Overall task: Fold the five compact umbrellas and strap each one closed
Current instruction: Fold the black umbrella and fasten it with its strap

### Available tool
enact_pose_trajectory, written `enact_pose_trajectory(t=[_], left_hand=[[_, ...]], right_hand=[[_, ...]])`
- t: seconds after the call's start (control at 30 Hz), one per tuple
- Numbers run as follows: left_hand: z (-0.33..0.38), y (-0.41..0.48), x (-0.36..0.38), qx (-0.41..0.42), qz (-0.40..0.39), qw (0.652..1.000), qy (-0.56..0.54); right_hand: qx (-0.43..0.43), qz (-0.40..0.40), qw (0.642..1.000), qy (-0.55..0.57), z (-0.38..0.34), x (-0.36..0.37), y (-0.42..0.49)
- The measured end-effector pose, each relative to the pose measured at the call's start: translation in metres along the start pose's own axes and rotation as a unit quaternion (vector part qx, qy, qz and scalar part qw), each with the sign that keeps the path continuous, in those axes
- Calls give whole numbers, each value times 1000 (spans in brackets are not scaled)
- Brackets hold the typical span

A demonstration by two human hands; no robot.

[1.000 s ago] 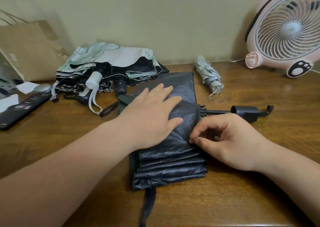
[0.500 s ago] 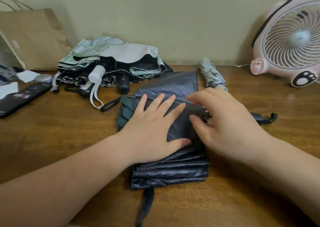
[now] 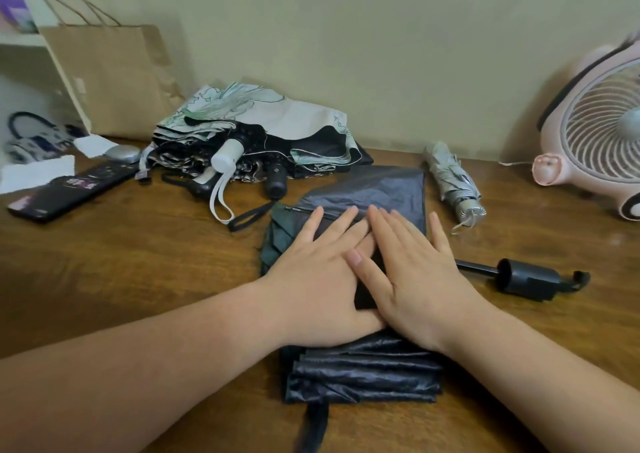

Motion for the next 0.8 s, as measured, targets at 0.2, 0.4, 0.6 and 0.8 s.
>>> enact_pose_trajectory(t=[0.2,0.4,0.6,0.8], left_hand=[[-1,-18,-9,-10,-49,999,18],[6,-53,-18,13,-154,988,-12],[-15,-43,-65,-73,9,976,-205],[48,-16,-52,-15,99,992,-82]], right_hand=[[-1,-15,998,-68,-2,1,-2],[-2,-1,995,-101,-5,5,0],[0,1,991,-133,-7,9,2],[-56,-29,980,-187,-6,7,-2]])
Point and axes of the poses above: each hand's wrist, its own y-axis towards the middle knuckle, its own x-axis out of the palm, z = x × y, the point moved 3 cm from there along y, towards the middle knuckle, and after that the axes turned 7 degrees about z, right-handed, at the moved point
